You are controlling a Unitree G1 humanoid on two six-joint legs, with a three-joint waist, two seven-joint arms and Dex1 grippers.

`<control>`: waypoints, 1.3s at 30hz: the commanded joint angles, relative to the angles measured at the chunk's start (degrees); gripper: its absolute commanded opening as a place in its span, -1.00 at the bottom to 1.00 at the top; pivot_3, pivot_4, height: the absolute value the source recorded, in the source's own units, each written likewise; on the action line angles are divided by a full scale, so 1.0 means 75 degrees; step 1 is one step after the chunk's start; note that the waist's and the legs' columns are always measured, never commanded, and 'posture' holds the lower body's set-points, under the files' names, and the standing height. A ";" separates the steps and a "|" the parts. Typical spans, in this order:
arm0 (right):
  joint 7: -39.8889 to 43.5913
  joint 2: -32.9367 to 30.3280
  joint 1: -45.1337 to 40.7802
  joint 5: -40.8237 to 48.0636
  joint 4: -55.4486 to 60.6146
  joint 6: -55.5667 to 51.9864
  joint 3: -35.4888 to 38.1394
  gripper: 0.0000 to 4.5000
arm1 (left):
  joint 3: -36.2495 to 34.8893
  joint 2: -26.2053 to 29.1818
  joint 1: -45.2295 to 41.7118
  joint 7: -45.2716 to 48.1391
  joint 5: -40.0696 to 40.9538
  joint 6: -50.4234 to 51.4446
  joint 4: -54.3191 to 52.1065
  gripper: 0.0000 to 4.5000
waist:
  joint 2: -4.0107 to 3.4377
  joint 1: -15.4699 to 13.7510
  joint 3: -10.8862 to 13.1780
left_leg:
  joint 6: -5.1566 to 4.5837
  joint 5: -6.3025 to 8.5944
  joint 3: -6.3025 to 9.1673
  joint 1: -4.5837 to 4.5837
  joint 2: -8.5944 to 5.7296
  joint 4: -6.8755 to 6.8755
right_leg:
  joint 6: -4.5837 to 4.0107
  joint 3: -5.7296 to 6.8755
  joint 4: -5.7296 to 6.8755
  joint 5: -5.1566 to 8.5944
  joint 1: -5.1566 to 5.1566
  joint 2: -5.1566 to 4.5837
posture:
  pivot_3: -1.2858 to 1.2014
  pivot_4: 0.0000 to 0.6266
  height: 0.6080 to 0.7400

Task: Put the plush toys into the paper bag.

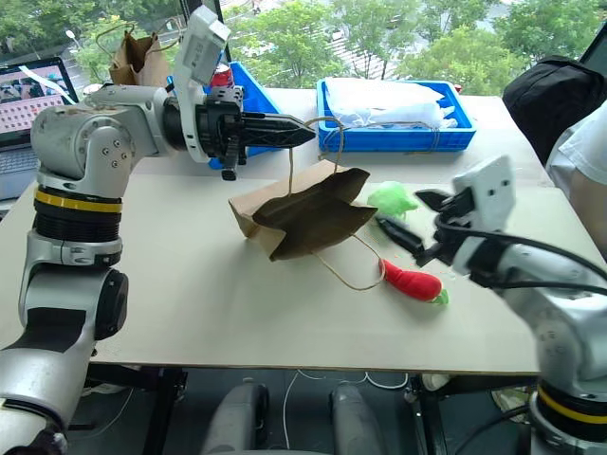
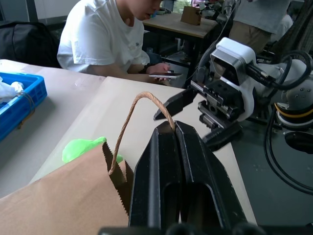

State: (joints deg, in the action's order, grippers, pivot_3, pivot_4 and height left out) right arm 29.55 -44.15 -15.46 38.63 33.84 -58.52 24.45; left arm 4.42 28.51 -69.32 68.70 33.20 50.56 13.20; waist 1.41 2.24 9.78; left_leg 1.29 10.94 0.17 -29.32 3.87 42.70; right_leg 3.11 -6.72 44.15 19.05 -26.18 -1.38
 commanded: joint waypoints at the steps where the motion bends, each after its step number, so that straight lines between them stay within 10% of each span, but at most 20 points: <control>1: 0.0674 -0.0931 0.1256 -0.0684 -0.0364 0.0358 -0.0112 0.98 | -0.0147 0.0004 -0.0043 -0.0008 0.0197 0.0115 -0.0364 -1.00 | -0.0002 0.0000 0.0000 | 0.0000 0.0000 0.0000 -0.0001 0.0000 -0.0001 | 0.0000 0.0000 -0.0002 0.0000 -0.0001 0.0000 | 0.03 -0.52 -0.13; 9: 0.0744 -0.0401 0.2146 -0.1183 -0.1137 0.1101 -0.1280 0.98 | -0.0098 0.0100 0.0057 0.0025 0.0246 0.0271 -0.0671 -1.00 | -0.0002 0.0096 0.0000 | -0.0001 -0.0001 -0.0012 0.0012 -0.0005 0.0001 | 0.0033 -0.0023 0.0004 0.0006 0.0002 0.0000 | 0.03 -0.52 -0.13; 23: 0.1285 -0.1388 0.1977 -0.1111 -0.1097 0.1123 0.0610 -0.96 | -0.0118 0.0072 0.0060 0.0018 0.0229 0.0227 -0.0639 -1.00 | -0.0007 0.0017 0.0003 | -0.0002 -0.0001 -0.0014 0.0007 -0.0006 0.0005 | 0.0036 -0.0021 -0.0005 0.0006 0.0005 -0.0001 | 0.03 -0.52 -0.13; 39: 0.1213 -0.1989 -0.1235 -0.0236 0.0463 0.0373 -0.2060 -0.98 | -0.0147 -0.0316 -0.0133 -0.0324 0.0088 -0.0125 -0.0457 -1.00 | -0.0009 -0.0023 0.0004 | -0.0002 -0.0001 -0.0014 -0.0008 -0.0010 0.0001 | 0.0027 -0.0021 -0.0017 0.0001 -0.0004 -0.0007 | 0.03 -0.52 -0.13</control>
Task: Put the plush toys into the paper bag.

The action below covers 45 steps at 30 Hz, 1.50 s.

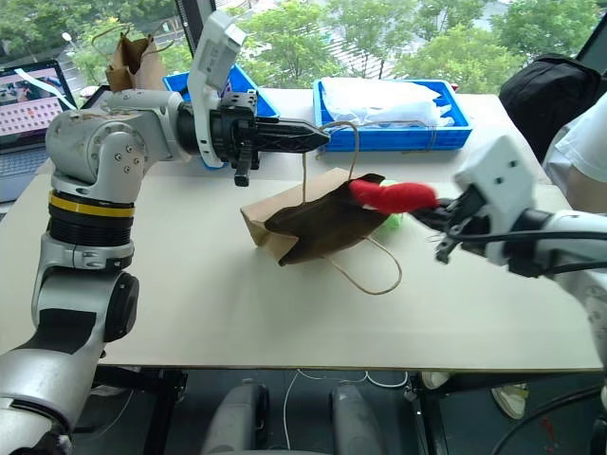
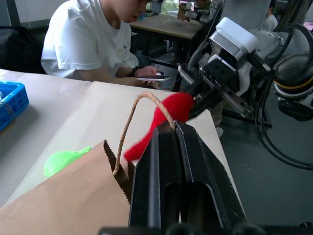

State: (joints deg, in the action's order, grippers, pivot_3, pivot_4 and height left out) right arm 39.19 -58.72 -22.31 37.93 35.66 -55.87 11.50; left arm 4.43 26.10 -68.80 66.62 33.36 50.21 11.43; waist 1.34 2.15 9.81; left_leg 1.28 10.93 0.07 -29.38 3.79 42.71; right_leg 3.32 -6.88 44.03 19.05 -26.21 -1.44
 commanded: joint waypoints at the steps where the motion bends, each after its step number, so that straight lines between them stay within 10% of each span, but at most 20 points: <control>1: -0.0037 -0.0092 -0.0374 -0.0248 0.0204 0.0097 -0.0503 -0.98 | -0.0146 0.0003 -0.0201 -0.0058 0.0072 -0.0078 -0.0231 -1.00 | 0.0000 -0.0018 0.0000 | 0.0000 0.0000 0.0000 -0.0003 -0.0004 0.0000 | -0.0011 -0.0001 -0.0003 -0.0007 0.0000 -0.0003 | 0.03 -0.52 -0.13; 17: 0.1356 0.0695 -0.3374 -0.4459 -0.1614 0.3115 -0.4873 -0.98 | -0.0340 -0.0312 -0.0088 -0.0487 0.0511 0.0339 -0.0594 -1.00 | -0.0006 0.0046 0.0004 | 0.0000 0.0000 -0.0004 0.0007 0.0006 -0.0011 | -0.0014 -0.0002 0.0001 -0.0010 -0.0007 0.0004 | 0.03 -0.52 -0.13; 27: 0.0190 0.2784 -0.3070 -0.5677 -0.2867 0.4011 -0.4857 -0.98 | -0.0469 -0.0343 -0.0060 -0.0804 0.0714 0.0505 -0.0749 -1.00 | -0.0006 0.0045 0.0004 | 0.0001 -0.0001 -0.0001 0.0006 0.0006 -0.0001 | -0.0032 0.0002 0.0011 -0.0021 -0.0006 0.0006 | 0.03 -0.52 -0.13; 39: 0.0333 0.2925 -0.2607 -0.5709 -0.2138 0.3959 -0.3920 0.85 | -0.0454 -0.0281 0.0042 -0.0951 0.0690 0.0374 -0.0680 -1.00 | -0.0007 0.0028 0.0004 | 0.0002 -0.0001 0.0002 0.0002 0.0001 0.0002 | -0.0036 0.0003 0.0021 -0.0022 -0.0010 0.0004 | 0.03 -0.52 -0.13; 45: 0.1284 0.2504 -0.2470 -0.3633 -0.1050 0.2022 -0.1834 0.85 | -0.0379 -0.0203 0.0203 -0.0907 0.0657 0.0336 -0.0806 -1.00 | -0.0006 0.0025 0.0005 | 0.0002 -0.0001 0.0005 0.0002 0.0004 0.0001 | -0.0037 0.0006 0.0020 -0.0023 -0.0007 0.0005 | 0.03 -0.52 -0.13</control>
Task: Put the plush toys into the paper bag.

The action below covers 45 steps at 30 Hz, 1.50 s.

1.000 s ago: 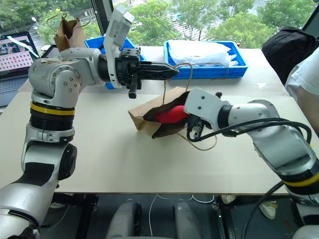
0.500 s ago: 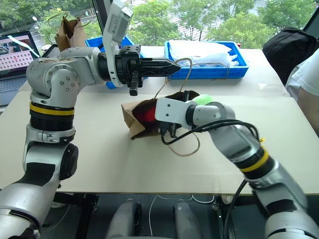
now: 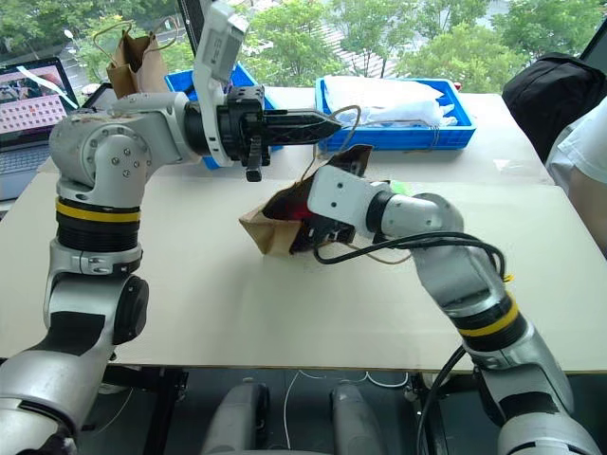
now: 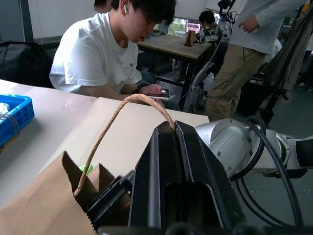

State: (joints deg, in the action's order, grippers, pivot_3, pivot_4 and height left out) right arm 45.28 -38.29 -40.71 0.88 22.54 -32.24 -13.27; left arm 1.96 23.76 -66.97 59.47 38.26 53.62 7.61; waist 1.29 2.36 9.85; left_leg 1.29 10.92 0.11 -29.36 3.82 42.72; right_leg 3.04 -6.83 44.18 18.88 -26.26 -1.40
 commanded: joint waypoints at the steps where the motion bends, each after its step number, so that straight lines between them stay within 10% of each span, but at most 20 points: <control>1: 0.0573 -0.0293 0.0000 0.1748 0.0733 -0.1507 0.1973 0.85 | -0.0039 0.0129 -0.0014 0.0059 0.0010 -0.0108 -0.0326 -1.00 | 0.0000 -0.0007 0.0000 | 0.0000 0.0000 0.0000 0.0000 -0.0001 0.0000 | 0.0000 0.0000 0.0000 0.0000 0.0002 -0.0001 | 0.03 -0.52 -0.13; 8: -0.0480 -0.0661 -0.0180 0.1990 -0.1479 -0.1899 0.3711 0.85 | 0.0024 0.0249 -0.0008 0.0130 0.0018 -0.0082 -0.0398 -1.00 | 0.0000 0.0008 0.0000 | 0.0000 0.0000 0.0001 0.0008 -0.0001 -0.0001 | -0.0001 0.0001 -0.0003 0.0000 0.0009 -0.0001 | 0.03 -0.52 -0.13; 25: -0.1395 0.1721 -0.1402 0.1071 -0.9395 0.2103 0.2848 0.85 | -0.0022 0.0427 -0.0108 0.0012 0.0111 0.0140 -0.0551 -1.00 | -0.0020 0.0216 0.0015 | 0.0000 -0.0001 -0.0008 0.0003 -0.0008 -0.0002 | 0.0000 -0.0012 0.0008 -0.0003 -0.0002 -0.0002 | 0.03 -0.52 -0.13; 27: -0.1255 0.1803 -0.1455 0.1043 -0.9633 0.2265 0.2777 0.63 | -0.0022 0.0444 -0.0097 0.0000 0.0110 0.0144 -0.0557 -1.00 | -0.0020 0.0219 0.0015 | 0.0000 -0.0001 -0.0005 0.0009 -0.0008 -0.0003 | 0.0000 -0.0010 0.0009 -0.0003 0.0003 -0.0001 | 0.03 -0.52 -0.13; 38: -0.1470 0.1075 -0.0757 0.1738 -0.7023 0.1622 0.3574 -0.96 | 0.0008 0.0297 -0.0127 0.0006 0.0076 0.0044 -0.0419 -1.00 | -0.0032 0.0164 0.0023 | 0.0001 -0.0001 -0.0004 0.0003 -0.0009 -0.0002 | 0.0001 -0.0009 0.0013 -0.0003 0.0001 -0.0002 | 0.03 -0.52 -0.13; 45: -0.1650 -0.0441 0.0705 0.2725 -0.2579 -0.1172 0.4594 -1.00 | 0.0062 0.0147 -0.0205 0.0177 -0.0014 -0.0187 -0.0094 -1.00 | -0.0044 0.0018 0.0030 | 0.0000 -0.0001 0.0000 -0.0008 -0.0014 -0.0009 | 0.0005 -0.0008 0.0002 0.0000 -0.0005 -0.0005 | 0.03 -0.52 -0.13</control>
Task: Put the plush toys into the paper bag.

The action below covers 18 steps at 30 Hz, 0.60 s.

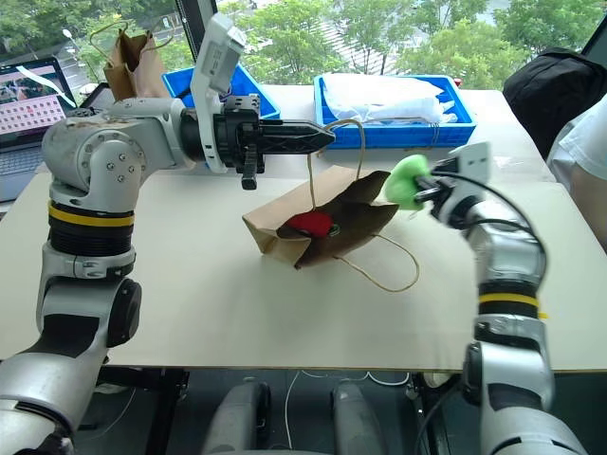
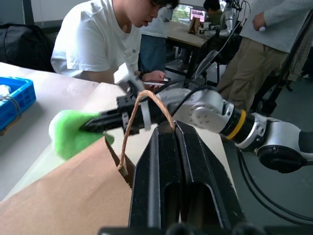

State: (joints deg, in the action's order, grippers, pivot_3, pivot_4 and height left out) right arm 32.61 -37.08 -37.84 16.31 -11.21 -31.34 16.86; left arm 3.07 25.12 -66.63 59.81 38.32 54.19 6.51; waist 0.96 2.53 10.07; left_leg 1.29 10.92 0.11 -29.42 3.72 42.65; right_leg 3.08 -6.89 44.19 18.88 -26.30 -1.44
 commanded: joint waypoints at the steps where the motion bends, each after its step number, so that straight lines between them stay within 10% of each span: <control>1: 0.0124 -0.0841 0.0505 0.0949 0.2470 -0.1810 0.0719 -1.00 | -0.0092 -0.0064 -0.0284 0.0145 -0.0021 -0.0289 0.0138 -1.00 | 0.0000 -0.0008 0.0000 | 0.0000 0.0000 0.0000 0.0003 0.0000 0.0000 | 0.0000 0.0000 0.0001 0.0000 0.0001 0.0000 | 0.03 -0.52 -0.13; 8: 0.0696 -0.2265 0.1320 0.3548 0.5180 -0.5257 0.2257 -1.00 | 0.0036 -0.0144 -0.0487 0.0392 -0.0280 -0.0712 0.0680 -1.00 | 0.0000 0.0021 0.0000 | 0.0000 0.0000 -0.0001 0.0013 0.0004 0.0001 | 0.0004 -0.0002 -0.0006 0.0003 0.0012 0.0003 | 0.03 -0.52 -0.13; 18: -0.0756 -0.0435 0.0088 0.5735 0.6215 -0.6593 0.0878 -1.00 | 0.0047 -0.0213 -0.0461 0.0531 -0.0407 -0.0808 0.0632 -1.00 | 0.0000 0.0014 0.0001 | -0.0001 0.0000 -0.0001 0.0009 0.0006 0.0000 | 0.0022 -0.0004 -0.0012 0.0013 0.0011 0.0004 | 0.03 -0.52 -0.13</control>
State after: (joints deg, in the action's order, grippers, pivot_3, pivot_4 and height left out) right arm 29.48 -41.45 -34.65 58.06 34.21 -80.83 25.53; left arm 3.95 23.45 -68.68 63.64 35.17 48.85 12.89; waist 0.96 2.63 10.07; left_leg 1.29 10.91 0.10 -29.36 3.76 42.66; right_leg 3.21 -6.92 44.09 18.96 -26.23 -1.41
